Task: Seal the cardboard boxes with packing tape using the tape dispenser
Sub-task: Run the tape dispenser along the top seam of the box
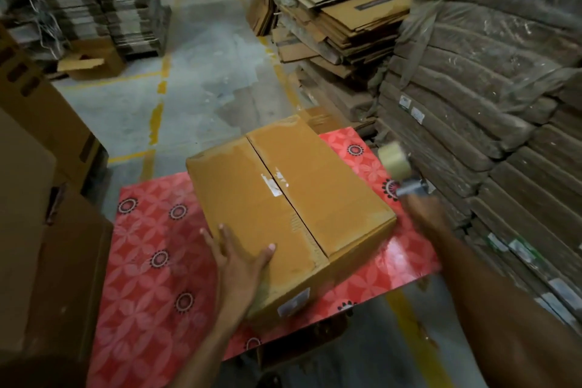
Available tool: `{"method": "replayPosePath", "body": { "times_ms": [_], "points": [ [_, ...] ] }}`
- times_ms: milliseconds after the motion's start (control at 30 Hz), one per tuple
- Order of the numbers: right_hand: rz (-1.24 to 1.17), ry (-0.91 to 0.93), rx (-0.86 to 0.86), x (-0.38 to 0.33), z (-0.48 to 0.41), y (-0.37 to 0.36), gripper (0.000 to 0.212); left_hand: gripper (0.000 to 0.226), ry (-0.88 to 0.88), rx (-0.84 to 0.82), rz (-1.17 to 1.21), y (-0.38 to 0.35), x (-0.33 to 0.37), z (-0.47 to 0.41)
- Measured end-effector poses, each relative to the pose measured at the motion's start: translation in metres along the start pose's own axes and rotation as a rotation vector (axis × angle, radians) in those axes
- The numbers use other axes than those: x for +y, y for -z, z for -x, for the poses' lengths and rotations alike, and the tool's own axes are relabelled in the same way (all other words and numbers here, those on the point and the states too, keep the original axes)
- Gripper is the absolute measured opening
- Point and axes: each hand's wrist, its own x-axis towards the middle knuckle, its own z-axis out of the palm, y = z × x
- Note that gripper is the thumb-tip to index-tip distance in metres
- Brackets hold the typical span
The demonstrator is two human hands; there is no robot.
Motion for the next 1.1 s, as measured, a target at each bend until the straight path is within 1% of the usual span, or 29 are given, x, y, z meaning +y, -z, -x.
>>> {"method": "replayPosePath", "body": {
  "times_ms": [67,133,167,200,267,300,333,367,400,433,467,500,567,600,633,667,700,767,833,900,1000,1033,1100],
  "points": [
    [-0.216,0.016,-0.071,-0.036,0.002,0.015,0.014,0.11,-0.05,-0.049,-0.106,-0.006,0.0,0.002],
    [-0.34,0.008,-0.281,-0.07,0.007,0.02,0.011,0.108,-0.059,-0.12,-0.289,-0.013,0.007,0.003],
    [-0.354,0.016,-0.395,-0.088,0.018,0.018,0.013,0.107,-0.075,-0.165,-0.386,-0.017,0.014,0.007],
    [-0.363,0.035,-0.475,-0.104,0.027,0.013,0.015,0.106,-0.111,-0.208,-0.495,-0.021,0.022,0.011],
    [-0.383,0.141,-0.575,-0.132,0.054,-0.004,0.015,0.103,-0.222,-0.269,-0.721,-0.018,0.041,0.012],
    [-0.386,0.199,-0.592,-0.144,0.07,-0.014,0.013,0.094,-0.298,-0.263,-0.786,-0.01,0.05,0.003],
    [-0.39,0.249,-0.603,-0.154,0.085,-0.026,0.012,0.078,-0.364,-0.241,-0.785,-0.001,0.059,-0.013],
    [-0.399,0.281,-0.619,-0.161,0.098,-0.037,0.012,0.062,-0.402,-0.226,-0.721,0.007,0.064,-0.038],
    [-0.403,0.303,-0.632,-0.167,0.107,-0.048,0.012,0.054,-0.398,-0.214,-0.609,0.015,0.069,-0.065],
    [-0.399,0.317,-0.641,-0.173,0.117,-0.058,0.011,0.051,-0.352,-0.229,-0.443,0.022,0.07,-0.093],
    [-0.395,0.32,-0.652,-0.177,0.124,-0.066,0.012,0.05,-0.26,-0.278,-0.212,0.028,0.073,-0.119],
    [-0.401,0.316,-0.673,-0.18,0.13,-0.073,0.013,0.052,-0.113,-0.352,0.083,0.033,0.075,-0.142],
    [-0.426,0.303,-0.728,-0.183,0.138,-0.084,0.016,0.066,0.284,-0.553,0.724,0.041,0.079,-0.177],
    [-0.434,0.295,-0.75,-0.183,0.141,-0.088,0.014,0.075,0.427,-0.641,0.95,0.046,0.08,-0.191],
    [-0.427,0.295,-0.764,-0.183,0.143,-0.091,0.013,0.079,0.504,-0.71,1.088,0.052,0.08,-0.201],
    [-0.413,0.306,-0.771,-0.183,0.145,-0.093,0.012,0.075,0.526,-0.756,1.157,0.056,0.08,-0.207],
    [-0.395,0.319,-0.769,-0.182,0.146,-0.094,0.015,0.066,0.519,-0.774,1.178,0.059,0.079,-0.212],
    [-0.371,0.343,-0.761,-0.179,0.148,-0.095,0.022,0.044,0.496,-0.773,1.169,0.062,0.077,-0.216],
    [-0.35,0.369,-0.762,-0.177,0.149,-0.093,0.023,0.033,0.494,-0.803,1.177,0.063,0.074,-0.219],
    [-0.308,0.395,-0.755,-0.175,0.149,-0.091,0.018,0.031,0.498,-0.827,1.186,0.061,0.071,-0.22],
    [-0.28,0.404,-0.765,-0.172,0.147,-0.091,0.007,0.044,0.56,-0.849,1.185,0.054,0.068,-0.223],
    [-0.297,0.394,-0.773,-0.172,0.145,-0.093,0.005,0.041,0.585,-0.867,1.19,0.052,0.067,-0.223],
    [-0.333,0.37,-0.78,-0.173,0.141,-0.095,0.012,0.023,0.626,-0.872,1.19,0.049,0.068,-0.225]
  ]
}}
